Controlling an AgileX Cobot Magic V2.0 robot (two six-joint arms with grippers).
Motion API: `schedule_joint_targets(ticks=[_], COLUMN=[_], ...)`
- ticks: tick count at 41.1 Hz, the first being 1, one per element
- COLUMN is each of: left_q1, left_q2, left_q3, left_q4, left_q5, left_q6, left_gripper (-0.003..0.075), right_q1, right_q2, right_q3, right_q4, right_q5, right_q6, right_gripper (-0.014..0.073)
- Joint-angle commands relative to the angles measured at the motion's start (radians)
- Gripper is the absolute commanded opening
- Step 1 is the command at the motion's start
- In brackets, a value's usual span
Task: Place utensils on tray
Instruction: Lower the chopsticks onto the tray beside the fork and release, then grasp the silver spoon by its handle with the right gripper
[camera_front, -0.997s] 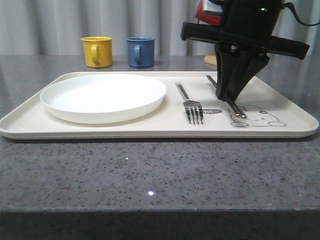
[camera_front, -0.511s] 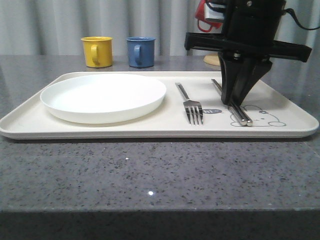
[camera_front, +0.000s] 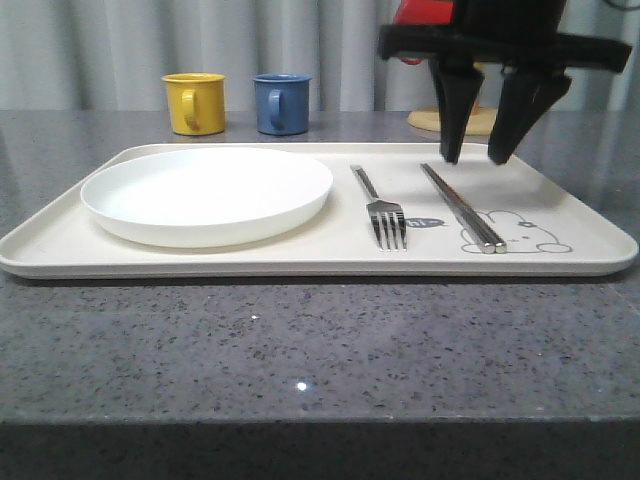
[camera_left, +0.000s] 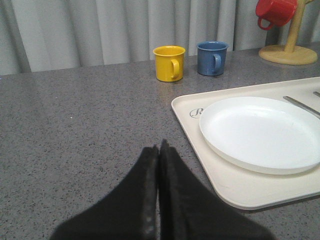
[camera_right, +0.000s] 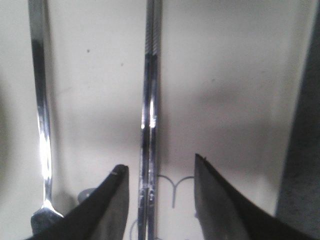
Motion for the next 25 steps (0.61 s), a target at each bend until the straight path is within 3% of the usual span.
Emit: schedule_joint_targets(ticks=[1,14,25], left_q1=[0.001,0.001,0.001], left_q2=[0.010,0.010,0.010], left_q3=[-0.024,-0.024,-0.024], left_q4=[-0.011,-0.011,-0.011], left_q5=[-0.085,-0.085,-0.085], left_q6=[-0.009,-0.009,-0.009], left_gripper=[-0.0018,-0.0018,-0.0018], right_q1=[-0.039,-0.328,-0.553], right_q2=[-0.096,-0.132,-0.131], right_q3=[-0.067,-0.069,-0.069], right_q4=[-0.087,-0.110,-0.071], right_q5=[0.036,0.175,0.168], right_q6=[-0.032,-0.232,-0.384], right_gripper=[0.0351,0.0351,0.0351])
